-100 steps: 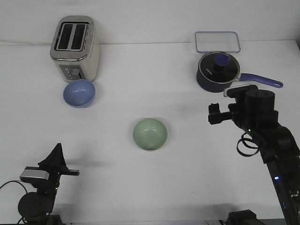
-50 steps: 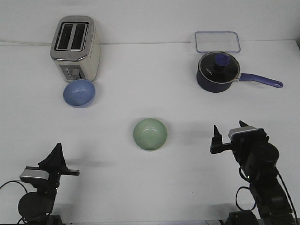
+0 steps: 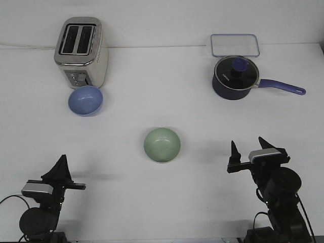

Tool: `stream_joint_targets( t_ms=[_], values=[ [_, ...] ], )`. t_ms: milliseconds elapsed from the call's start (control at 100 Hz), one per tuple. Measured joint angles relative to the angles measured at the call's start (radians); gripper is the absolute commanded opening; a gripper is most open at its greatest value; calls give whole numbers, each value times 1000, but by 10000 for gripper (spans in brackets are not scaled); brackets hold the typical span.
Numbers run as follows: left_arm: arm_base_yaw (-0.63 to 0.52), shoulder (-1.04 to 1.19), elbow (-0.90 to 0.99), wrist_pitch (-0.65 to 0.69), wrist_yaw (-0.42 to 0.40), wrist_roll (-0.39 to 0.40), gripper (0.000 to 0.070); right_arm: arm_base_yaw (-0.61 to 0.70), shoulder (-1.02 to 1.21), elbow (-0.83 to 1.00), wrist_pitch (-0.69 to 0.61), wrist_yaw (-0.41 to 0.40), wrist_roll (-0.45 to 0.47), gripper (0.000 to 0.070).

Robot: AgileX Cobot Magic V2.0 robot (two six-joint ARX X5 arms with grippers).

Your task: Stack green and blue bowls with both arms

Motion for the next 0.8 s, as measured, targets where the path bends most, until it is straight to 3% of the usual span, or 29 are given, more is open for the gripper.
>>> stream_joint_targets(
  t_ms=[670,800],
  values=[
    [0,0,1,-2,0,0,11,0,0,0,0,0,0,615],
    [0,4,48,-84,0,0,11,0,0,0,0,0,0,615]
  ],
)
